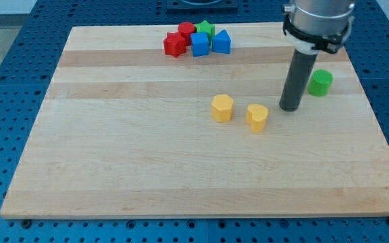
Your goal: Slide the heart below the blue triangle
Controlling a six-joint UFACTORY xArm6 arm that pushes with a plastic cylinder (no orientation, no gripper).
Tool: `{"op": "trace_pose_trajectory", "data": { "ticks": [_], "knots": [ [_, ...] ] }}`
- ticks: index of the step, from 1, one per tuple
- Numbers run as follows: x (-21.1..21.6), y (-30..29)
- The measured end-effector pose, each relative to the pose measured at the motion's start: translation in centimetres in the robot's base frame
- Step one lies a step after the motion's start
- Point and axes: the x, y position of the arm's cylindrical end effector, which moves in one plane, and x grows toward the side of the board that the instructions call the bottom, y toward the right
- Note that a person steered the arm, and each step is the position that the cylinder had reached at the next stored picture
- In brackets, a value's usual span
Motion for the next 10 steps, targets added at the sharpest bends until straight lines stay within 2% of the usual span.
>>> {"op": "trace_pose_trajectory", "data": {
  "ticks": [1,2,5,10],
  "knots": [
    [2.7,0.0],
    [3.4,-1.7],
    [3.2,-7.9],
    [-3.9,-11.4]
  ]
}}
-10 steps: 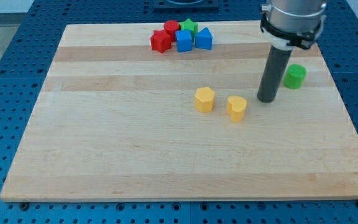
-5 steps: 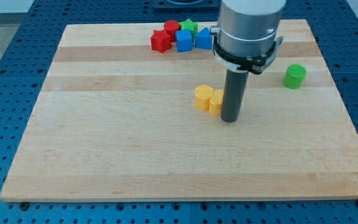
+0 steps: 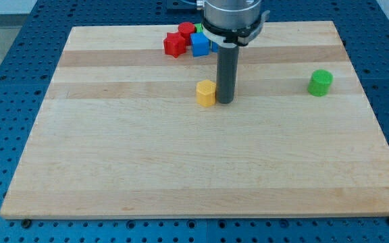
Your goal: Slide the heart below the blue triangle
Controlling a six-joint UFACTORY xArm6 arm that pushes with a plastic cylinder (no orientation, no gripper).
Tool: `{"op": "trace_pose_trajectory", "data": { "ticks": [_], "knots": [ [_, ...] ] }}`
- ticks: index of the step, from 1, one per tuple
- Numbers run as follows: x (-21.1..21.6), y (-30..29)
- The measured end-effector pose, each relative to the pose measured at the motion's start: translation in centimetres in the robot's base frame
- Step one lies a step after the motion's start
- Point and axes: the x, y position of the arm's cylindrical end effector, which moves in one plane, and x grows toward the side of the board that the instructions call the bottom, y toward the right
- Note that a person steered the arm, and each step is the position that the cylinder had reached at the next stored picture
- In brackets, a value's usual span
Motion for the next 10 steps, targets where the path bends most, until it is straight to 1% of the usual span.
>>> {"op": "trace_pose_trajectory", "data": {
  "ticks": [2,5,7,9,10],
  "knots": [
    [-3.2,0.0],
    [-5.7,2.6],
    [-9.0,2.5],
    [-10.4,2.5],
    [-9.3,2.5]
  ]
}}
